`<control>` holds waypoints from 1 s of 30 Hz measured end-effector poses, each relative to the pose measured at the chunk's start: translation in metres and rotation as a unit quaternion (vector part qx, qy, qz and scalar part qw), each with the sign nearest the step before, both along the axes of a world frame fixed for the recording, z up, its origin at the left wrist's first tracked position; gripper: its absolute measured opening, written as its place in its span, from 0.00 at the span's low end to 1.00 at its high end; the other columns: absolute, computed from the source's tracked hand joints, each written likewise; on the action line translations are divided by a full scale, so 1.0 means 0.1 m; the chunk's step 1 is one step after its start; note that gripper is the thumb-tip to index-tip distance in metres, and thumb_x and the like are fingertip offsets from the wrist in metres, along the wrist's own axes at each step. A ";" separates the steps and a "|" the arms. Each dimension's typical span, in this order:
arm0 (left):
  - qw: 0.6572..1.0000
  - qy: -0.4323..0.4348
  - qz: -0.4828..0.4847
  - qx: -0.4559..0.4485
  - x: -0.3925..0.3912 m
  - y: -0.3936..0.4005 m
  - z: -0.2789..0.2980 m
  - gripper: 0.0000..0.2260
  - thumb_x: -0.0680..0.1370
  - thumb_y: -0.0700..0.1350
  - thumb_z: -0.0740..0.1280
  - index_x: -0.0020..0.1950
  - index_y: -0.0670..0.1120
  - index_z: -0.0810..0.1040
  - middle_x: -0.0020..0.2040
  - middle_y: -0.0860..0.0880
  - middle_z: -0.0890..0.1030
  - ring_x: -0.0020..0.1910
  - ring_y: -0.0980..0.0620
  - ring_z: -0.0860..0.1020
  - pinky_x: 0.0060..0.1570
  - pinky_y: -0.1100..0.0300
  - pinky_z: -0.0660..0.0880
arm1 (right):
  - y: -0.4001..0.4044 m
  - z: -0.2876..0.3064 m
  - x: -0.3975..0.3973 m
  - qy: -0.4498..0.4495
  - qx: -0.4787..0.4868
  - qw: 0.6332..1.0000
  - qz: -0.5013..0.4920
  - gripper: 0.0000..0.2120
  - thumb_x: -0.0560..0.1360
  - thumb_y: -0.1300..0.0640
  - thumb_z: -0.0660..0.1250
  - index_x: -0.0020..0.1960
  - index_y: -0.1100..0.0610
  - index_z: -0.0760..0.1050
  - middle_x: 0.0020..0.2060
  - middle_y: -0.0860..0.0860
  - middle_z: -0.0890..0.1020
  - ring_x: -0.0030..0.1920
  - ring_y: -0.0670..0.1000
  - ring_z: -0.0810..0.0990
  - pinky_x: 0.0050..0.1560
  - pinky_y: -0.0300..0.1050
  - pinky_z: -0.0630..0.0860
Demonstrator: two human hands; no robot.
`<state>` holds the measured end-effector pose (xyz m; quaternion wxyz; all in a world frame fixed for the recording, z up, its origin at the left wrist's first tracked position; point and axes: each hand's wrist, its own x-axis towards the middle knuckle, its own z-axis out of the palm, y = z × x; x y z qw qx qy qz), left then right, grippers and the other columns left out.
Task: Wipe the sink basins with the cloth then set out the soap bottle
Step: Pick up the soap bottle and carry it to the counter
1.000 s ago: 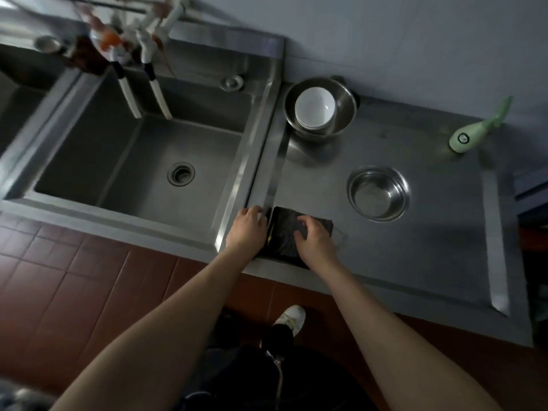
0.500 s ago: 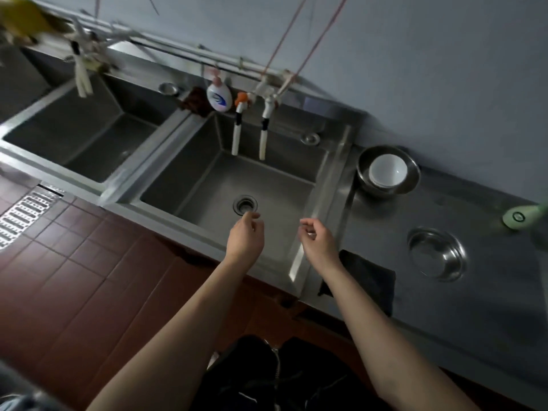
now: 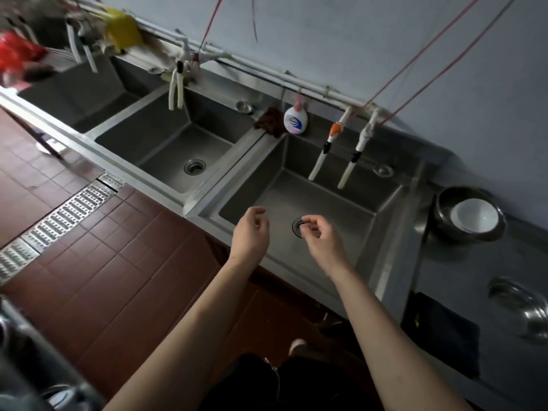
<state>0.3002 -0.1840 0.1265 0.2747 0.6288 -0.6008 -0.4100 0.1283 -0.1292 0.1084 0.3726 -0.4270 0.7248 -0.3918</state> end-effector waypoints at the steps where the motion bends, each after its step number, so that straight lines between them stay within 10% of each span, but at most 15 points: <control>1: 1.000 0.006 0.002 -0.004 0.03 -0.09 0.02 0.13 0.83 0.49 0.58 0.67 0.51 0.73 0.50 0.53 0.79 0.39 0.54 0.79 0.39 0.56 0.76 | -0.10 0.01 0.03 0.004 -0.001 1.000 0.003 0.10 0.84 0.52 0.66 0.64 0.50 0.78 0.54 0.45 0.81 0.55 0.41 0.79 0.48 0.31 0.73; 30: 0.999 -0.028 -0.036 0.028 -0.13 -3.20 -0.18 0.13 0.83 0.49 0.59 0.66 0.52 0.75 0.56 0.55 0.79 0.47 0.57 0.78 0.39 0.65 0.70 | -3.23 -0.37 0.01 -0.054 0.015 0.998 -0.034 0.09 0.83 0.52 0.66 0.62 0.46 0.77 0.54 0.45 0.82 0.55 0.44 0.81 0.53 0.40 0.79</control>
